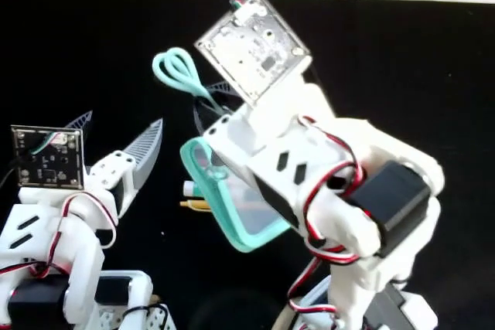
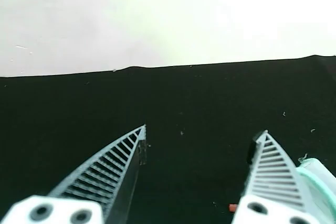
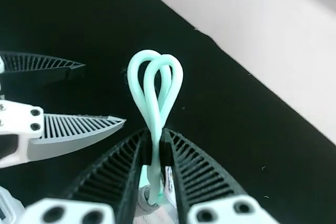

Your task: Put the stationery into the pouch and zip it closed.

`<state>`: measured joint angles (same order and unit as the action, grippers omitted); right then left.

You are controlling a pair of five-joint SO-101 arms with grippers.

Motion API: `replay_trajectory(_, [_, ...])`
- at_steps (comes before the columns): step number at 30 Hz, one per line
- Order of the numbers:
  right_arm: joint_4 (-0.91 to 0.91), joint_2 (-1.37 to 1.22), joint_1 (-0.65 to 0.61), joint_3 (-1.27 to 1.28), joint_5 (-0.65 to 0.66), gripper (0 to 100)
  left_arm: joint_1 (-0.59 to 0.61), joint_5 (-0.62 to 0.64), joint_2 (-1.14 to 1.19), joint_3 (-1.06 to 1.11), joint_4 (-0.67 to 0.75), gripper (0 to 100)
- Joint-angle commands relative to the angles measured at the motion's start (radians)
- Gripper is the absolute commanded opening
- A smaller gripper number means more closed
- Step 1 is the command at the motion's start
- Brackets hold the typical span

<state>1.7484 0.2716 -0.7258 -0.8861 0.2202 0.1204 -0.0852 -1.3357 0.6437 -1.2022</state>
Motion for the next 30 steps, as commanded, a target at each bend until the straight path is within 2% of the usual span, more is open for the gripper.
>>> replay_trajectory(1, [0.007,0.028,0.051,0.004,0.011,0.5,-0.018,-0.005,0.012,-0.027,-0.003,33])
replay_trajectory(5, [0.004,0.028,0.068,0.007,0.012,0.5,-0.061,-0.074,0.012,-0.028,-0.064,33])
replay_trajectory(12, [0.004,0.028,0.07,0.008,0.012,0.5,-0.156,-0.091,0.019,-0.025,-0.074,33])
replay_trajectory(18, [0.008,0.03,0.07,0.008,0.012,0.5,-0.24,-0.094,0.147,-0.035,-0.066,33])
replay_trajectory(21, [0.008,0.031,0.073,0.008,0.012,0.5,-0.254,-0.158,0.214,-0.061,-0.06,32])
replay_trajectory(26, [0.007,0.031,0.137,0.008,0.012,0.5,-0.26,-0.186,0.297,-0.114,-0.06,32])
replay_trajectory(30, [0.005,0.036,0.153,0.008,0.012,0.5,-0.323,-0.213,0.351,-0.131,-0.06,32])
